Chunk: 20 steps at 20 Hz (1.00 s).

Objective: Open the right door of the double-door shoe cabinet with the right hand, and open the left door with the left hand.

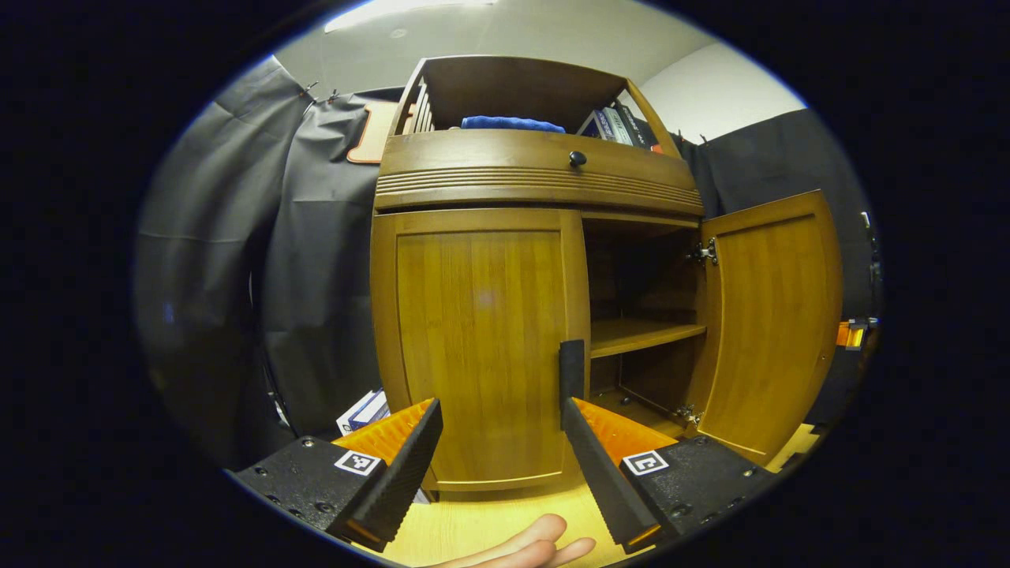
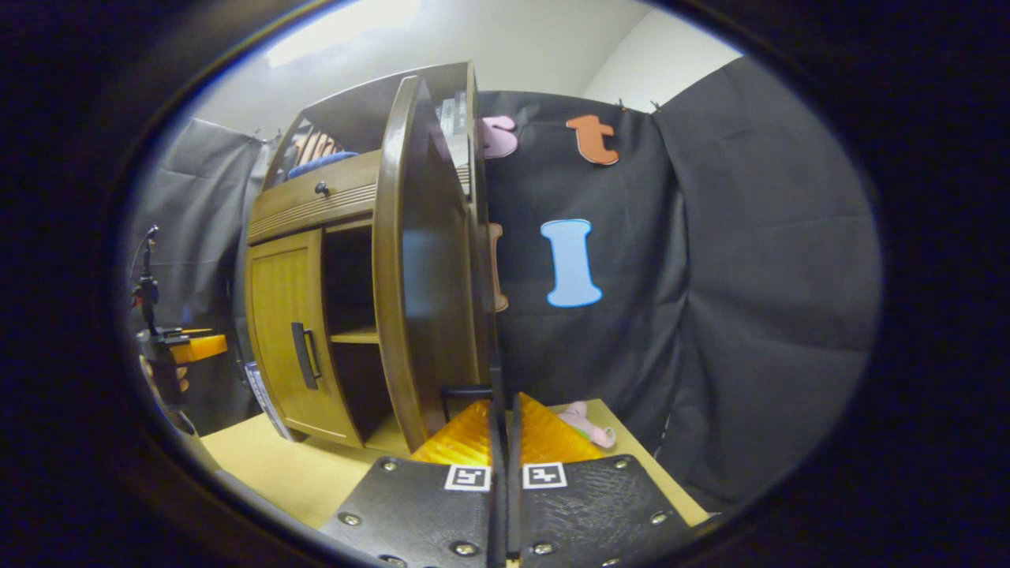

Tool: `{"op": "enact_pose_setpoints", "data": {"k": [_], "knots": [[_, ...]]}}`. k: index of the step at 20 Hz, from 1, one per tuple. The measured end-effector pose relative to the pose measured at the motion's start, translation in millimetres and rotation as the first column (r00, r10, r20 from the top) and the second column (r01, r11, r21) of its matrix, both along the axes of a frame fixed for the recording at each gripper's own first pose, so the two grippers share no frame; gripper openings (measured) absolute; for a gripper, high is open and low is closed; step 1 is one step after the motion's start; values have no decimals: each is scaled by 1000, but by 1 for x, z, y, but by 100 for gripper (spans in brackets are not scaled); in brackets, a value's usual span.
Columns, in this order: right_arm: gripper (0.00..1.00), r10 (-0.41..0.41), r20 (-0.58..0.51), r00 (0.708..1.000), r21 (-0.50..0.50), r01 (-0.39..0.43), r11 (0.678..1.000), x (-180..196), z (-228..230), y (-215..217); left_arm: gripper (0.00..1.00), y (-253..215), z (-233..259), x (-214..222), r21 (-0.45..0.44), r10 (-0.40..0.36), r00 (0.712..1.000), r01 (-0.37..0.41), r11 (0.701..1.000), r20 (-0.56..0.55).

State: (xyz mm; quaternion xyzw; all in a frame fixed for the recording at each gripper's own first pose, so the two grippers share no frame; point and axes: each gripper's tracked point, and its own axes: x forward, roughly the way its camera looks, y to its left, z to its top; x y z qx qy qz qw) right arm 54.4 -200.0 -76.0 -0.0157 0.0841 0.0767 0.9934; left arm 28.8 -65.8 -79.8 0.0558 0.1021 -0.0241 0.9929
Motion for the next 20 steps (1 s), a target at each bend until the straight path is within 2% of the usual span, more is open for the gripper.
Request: {"op": "enact_pose_setpoints", "data": {"k": [2,3,5,6,7,8,10,14,15,17,20], "knots": [[1,44,-7,999,4,-44,999,1,-3,-7,96,0,-2,1,-11,17,1000,-17,1000,-9],[1,59,-7,998,2,-59,998,2,-3,-8,92,-3,-6,4,-14,20,1000,-20,1000,-14],[1,83,-7,997,8,-83,997,5,-3,-8,92,-10,-16,9,-12,21,999,-21,1000,-31],[1,91,-7,996,20,-91,996,5,-3,-7,96,-13,-20,11,-12,25,999,-25,1000,-40],[1,90,-7,996,37,-90,995,3,-3,-10,92,-17,-23,13,-16,21,999,-22,1000,-43],[0,87,-8,996,56,-86,995,3,-2,-9,96,-26,-28,19,-24,12,999,-13,1000,-44],[2,29,-3,1000,42,-29,999,-2,-1,-17,92,-38,-30,27,-48,-15,999,13,999,-31],[80,-92,76,993,-29,95,995,-20,5,-45,92,-54,-38,47,-81,-31,999,29,996,-27],[100,-128,94,987,-29,131,991,-32,13,-51,96,-56,-41,55,-72,-32,999,29,997,-36],[100,-187,136,973,-41,194,980,-55,24,-61,92,-58,-45,74,-63,-17,1000,16,998,-24],[100,-271,243,931,-24,285,958,-99,49,-67,92,-68,-47,108,-86,-16,1000,18,996,26]]}}
